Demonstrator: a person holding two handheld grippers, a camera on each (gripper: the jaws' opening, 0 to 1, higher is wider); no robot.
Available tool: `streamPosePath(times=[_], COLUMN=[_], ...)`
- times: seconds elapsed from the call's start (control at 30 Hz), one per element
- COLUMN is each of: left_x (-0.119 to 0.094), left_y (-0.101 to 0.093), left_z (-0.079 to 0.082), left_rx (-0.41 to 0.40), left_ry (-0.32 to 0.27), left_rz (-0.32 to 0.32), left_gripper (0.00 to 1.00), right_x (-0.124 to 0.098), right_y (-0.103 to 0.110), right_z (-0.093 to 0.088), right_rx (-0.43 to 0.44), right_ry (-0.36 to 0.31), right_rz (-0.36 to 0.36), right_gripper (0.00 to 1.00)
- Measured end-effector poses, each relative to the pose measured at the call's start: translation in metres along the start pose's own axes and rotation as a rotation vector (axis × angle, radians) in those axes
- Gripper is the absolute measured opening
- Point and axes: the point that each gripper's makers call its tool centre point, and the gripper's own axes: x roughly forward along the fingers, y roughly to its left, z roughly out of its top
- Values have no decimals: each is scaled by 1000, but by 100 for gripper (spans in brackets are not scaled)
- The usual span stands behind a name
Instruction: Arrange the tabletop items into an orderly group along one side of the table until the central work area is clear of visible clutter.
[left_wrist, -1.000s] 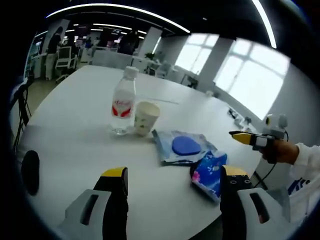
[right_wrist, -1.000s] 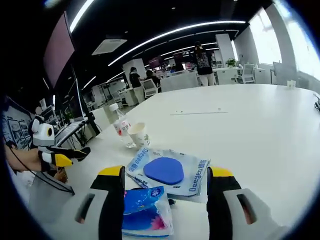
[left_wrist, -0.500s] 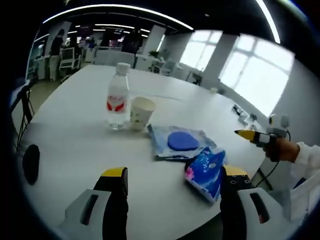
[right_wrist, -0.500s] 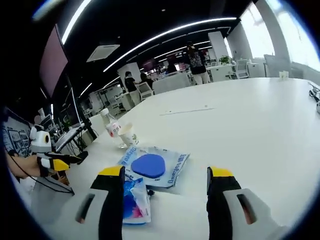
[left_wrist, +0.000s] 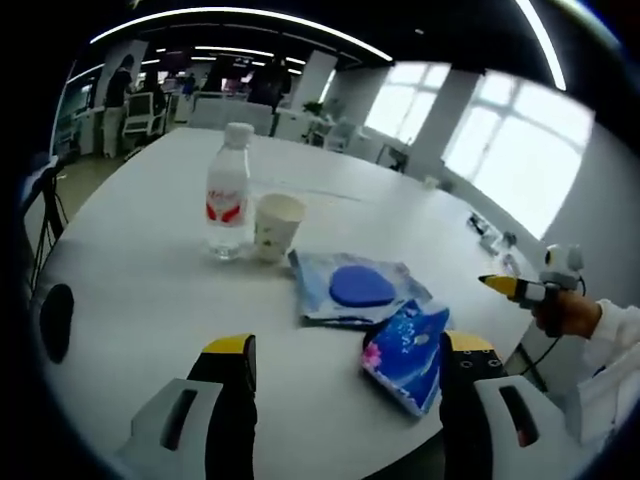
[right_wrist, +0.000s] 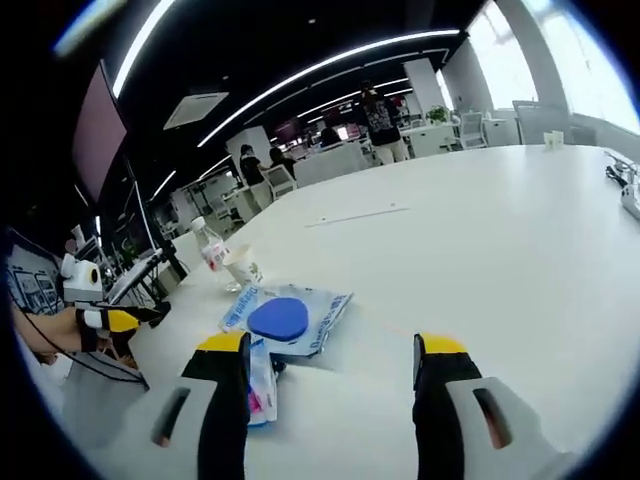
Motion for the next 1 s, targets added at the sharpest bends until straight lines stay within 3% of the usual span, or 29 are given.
streamPosePath(times=[1.0], left_x=[-7], left_y=[9], left_z=[-5], left_rx=[-29], left_ry=[-3], left_rz=[38], left_gripper=[68], right_x=[4], right_y=[9], right_z=[-3], right_rx=[30], right_ry=[36], right_rz=[32], right_gripper=[59])
